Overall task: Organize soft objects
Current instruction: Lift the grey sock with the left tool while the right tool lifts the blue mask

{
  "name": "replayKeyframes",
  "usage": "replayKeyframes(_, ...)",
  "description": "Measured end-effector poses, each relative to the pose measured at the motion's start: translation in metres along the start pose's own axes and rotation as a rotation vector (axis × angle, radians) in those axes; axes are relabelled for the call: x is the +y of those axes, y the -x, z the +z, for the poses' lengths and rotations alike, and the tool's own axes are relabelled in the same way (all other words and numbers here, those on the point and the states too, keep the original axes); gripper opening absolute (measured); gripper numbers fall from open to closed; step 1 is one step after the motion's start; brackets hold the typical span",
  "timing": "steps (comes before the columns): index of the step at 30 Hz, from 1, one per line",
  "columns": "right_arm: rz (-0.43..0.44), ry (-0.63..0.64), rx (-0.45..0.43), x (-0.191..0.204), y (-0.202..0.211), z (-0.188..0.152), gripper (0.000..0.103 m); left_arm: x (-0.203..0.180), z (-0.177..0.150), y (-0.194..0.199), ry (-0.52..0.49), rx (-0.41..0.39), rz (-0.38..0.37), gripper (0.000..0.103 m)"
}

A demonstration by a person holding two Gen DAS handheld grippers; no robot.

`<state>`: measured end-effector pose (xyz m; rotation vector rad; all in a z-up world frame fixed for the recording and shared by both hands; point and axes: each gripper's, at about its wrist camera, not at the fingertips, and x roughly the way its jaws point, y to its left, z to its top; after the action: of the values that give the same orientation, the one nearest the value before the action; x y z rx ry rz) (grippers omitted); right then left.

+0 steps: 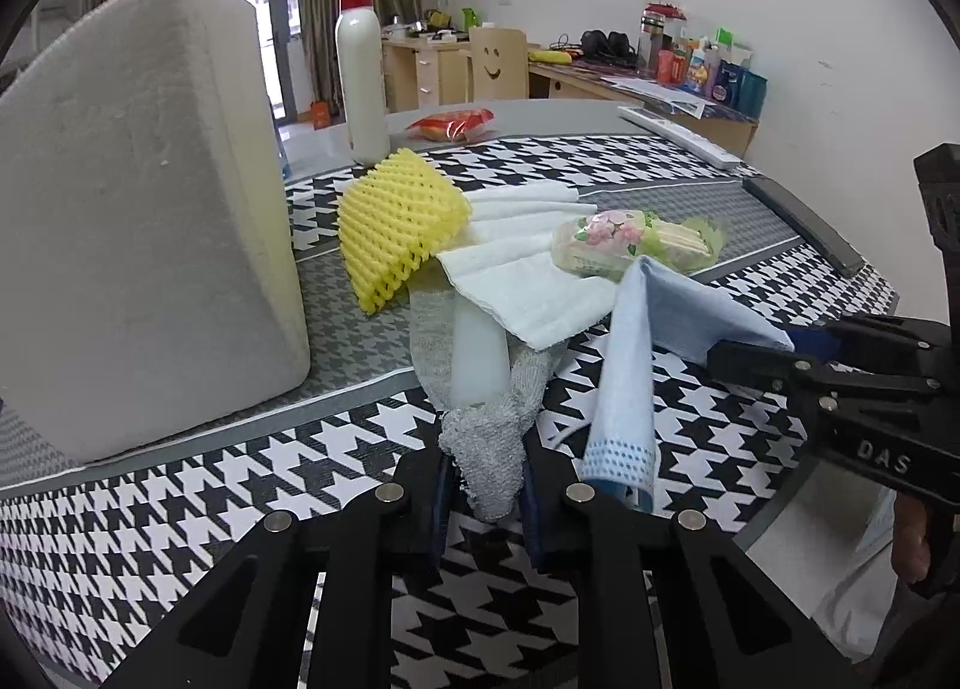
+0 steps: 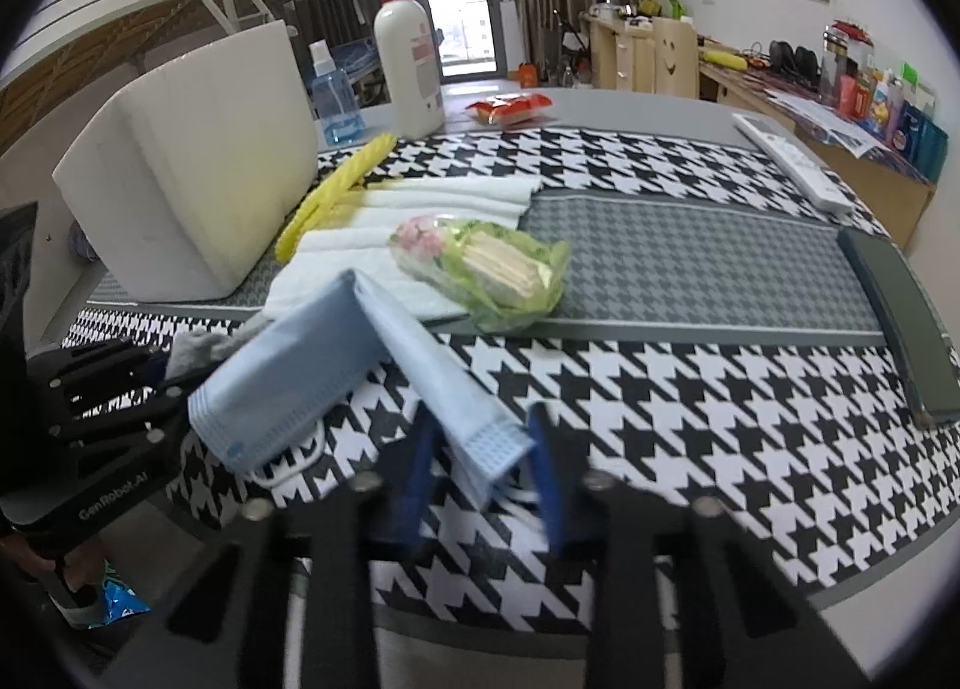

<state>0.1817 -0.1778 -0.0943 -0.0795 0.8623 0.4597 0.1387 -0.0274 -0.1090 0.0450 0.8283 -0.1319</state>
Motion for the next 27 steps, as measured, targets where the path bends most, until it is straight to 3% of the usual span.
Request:
replayKeyframes(3, -0.004, -0.02, 0.0, -0.002, 0.002, -0.003, 0.013, 0.001, -0.004, 0.005, 0.0, -0.011, 0.002, 0.02)
replayKeyframes(6, -0.008, -0.025, -0.012, -0.002, 0.008, -0.004, 0.009, 0.002, -0.007, 0.011, -0.006, -0.024, 0.001, 0.018)
replayKeyframes(27, -0.02, -0.048, -0.154, 0.001, 0.053, 0.01, 0.006, 0.011, 0.018, 0.07, -0.032, -0.225, 0.0, 0.015)
